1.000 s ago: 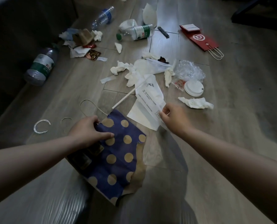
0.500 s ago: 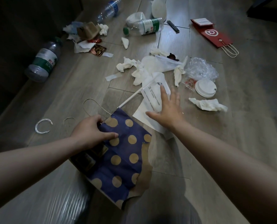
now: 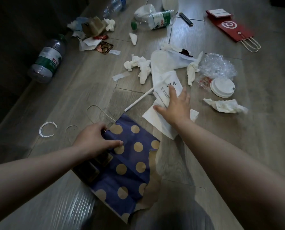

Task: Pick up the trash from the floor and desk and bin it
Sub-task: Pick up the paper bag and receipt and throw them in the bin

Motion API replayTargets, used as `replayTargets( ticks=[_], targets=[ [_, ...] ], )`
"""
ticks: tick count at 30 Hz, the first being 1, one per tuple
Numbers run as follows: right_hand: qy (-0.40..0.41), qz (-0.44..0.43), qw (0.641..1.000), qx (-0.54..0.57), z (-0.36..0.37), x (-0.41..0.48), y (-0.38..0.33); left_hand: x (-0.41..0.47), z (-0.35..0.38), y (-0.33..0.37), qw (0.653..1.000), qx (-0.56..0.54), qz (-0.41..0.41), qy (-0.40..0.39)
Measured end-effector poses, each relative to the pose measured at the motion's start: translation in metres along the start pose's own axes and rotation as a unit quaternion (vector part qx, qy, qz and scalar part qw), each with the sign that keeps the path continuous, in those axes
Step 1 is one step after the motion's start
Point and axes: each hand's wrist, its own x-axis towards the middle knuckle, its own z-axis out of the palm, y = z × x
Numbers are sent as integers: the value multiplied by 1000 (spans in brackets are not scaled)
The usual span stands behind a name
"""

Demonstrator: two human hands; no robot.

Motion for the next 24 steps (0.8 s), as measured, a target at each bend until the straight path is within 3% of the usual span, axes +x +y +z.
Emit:
replayTargets(
  ticks=[12,24],
  targets=[
    [67,-46,997,16,-12,-3,18,-3,-1,7,1000,-11,9,-25],
    [99,-108,982,118,-90,-47,34,-29,-20,52,998,-16,45,-29]
  ],
)
